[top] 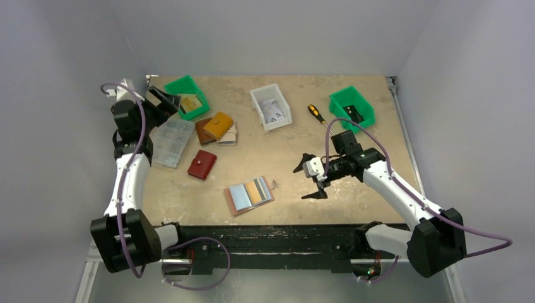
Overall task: Take the credit cards out of the card holder
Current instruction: Place the credit card in the storage box, then remove the credit card from the card holder.
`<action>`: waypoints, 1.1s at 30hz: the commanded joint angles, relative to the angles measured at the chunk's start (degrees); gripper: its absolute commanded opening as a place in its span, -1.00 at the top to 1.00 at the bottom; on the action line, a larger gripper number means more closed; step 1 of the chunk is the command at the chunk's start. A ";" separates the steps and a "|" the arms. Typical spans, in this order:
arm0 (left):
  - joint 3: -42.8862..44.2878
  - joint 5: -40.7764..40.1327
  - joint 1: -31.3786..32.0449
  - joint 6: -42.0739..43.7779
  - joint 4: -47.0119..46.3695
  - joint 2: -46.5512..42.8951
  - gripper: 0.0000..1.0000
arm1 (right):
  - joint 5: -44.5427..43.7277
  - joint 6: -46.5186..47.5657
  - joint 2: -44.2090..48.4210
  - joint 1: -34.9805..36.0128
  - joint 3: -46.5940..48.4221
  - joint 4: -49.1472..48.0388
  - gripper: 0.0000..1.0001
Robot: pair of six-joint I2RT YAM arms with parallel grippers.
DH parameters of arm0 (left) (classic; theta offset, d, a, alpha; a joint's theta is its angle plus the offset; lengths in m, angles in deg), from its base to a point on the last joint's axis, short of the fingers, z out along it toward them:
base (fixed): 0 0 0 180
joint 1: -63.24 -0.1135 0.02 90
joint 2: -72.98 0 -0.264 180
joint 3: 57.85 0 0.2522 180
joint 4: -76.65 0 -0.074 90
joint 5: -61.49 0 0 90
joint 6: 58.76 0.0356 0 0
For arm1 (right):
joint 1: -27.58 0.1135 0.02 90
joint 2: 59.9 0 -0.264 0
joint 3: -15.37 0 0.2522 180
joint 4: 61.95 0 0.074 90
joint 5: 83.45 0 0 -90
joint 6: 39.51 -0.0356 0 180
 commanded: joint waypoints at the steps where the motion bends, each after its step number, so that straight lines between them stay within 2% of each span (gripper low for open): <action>1: -9.24 9.68 -0.20 -6.77 -4.33 -4.13 -1.00 | 0.13 0.81 1.76 -2.89 1.91 0.61 -0.87; 4: -12.01 19.04 -0.18 -9.21 -2.94 -4.68 -0.99 | -0.03 0.19 1.91 -4.83 2.21 0.62 -0.92; 6: -14.12 21.99 1.17 -10.01 -2.46 -6.09 -0.96 | -0.56 -0.60 1.99 -5.38 2.61 0.69 -0.97; 9: -15.03 19.06 6.81 -7.39 -0.47 -10.09 -0.96 | -2.29 -2.45 2.87 -5.62 2.95 0.47 -0.97; 12: -14.23 16.53 12.51 -3.07 6.24 -12.05 -0.96 | -3.82 -5.37 4.92 -5.66 2.52 -0.83 -0.98; 17: -16.52 14.17 18.12 1.14 10.90 -14.95 -0.91 | -5.21 -12.13 9.02 -6.73 0.22 -4.83 -0.98; 23: -19.67 14.39 20.54 5.59 14.54 -16.06 -0.90 | -4.35 -18.34 10.49 -12.23 -2.00 -8.52 -0.98; 29: -21.36 16.59 20.73 6.47 15.37 -18.58 -0.89 | -4.86 -29.07 8.41 -13.31 -1.93 -13.74 -0.98; 33: -21.51 16.34 21.07 6.63 15.22 -18.86 -0.89 | -3.73 -31.15 8.58 -13.27 -1.95 -14.97 -0.98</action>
